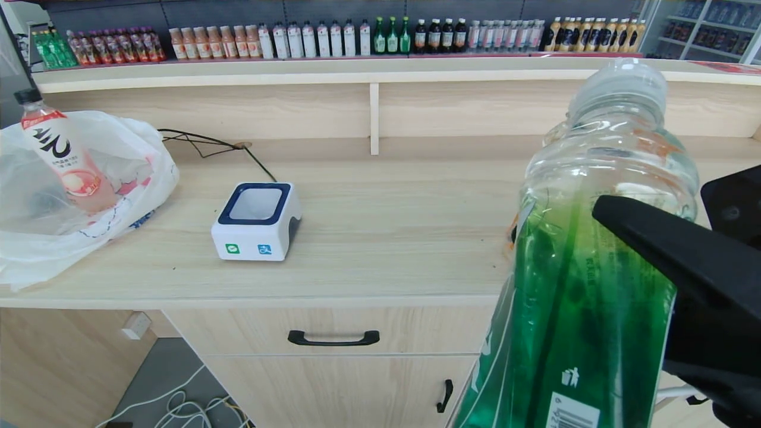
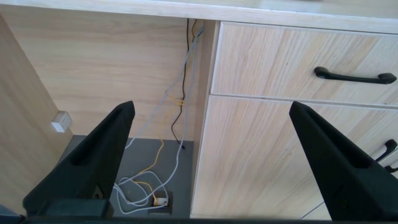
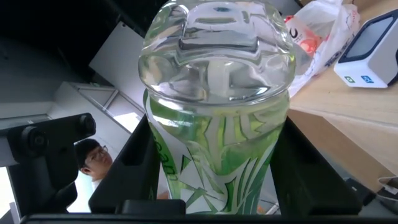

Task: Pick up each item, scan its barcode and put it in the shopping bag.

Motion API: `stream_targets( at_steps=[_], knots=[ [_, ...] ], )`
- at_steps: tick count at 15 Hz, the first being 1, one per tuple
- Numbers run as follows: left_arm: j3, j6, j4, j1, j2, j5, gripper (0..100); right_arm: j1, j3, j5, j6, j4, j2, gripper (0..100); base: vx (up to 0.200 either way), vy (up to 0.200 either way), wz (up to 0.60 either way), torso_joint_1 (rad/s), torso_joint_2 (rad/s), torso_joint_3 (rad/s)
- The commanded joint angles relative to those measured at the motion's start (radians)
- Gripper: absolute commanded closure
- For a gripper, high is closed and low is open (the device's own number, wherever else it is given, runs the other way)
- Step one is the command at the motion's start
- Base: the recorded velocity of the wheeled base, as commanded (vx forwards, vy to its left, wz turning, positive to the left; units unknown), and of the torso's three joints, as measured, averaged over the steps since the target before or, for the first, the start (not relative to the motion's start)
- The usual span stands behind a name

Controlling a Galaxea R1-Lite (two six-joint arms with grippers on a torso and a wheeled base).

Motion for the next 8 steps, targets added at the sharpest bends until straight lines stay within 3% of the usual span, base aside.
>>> stream_targets(
  at_steps=[1,8],
  knots=[
    [0.000,0.000,0.000,0.000,0.000,0.000,0,0.000,-0.002,0.000,0.000,-0.001,0.007,100,0.000,0.000,0.00,0.000,0.00,0.000],
    [0.000,0.000,0.000,0.000,0.000,0.000,0,-0.009,0.001,-0.001,-0.041,-0.001,0.015,100,0.000,0.000,0.00,0.000,0.00,0.000]
  ],
)
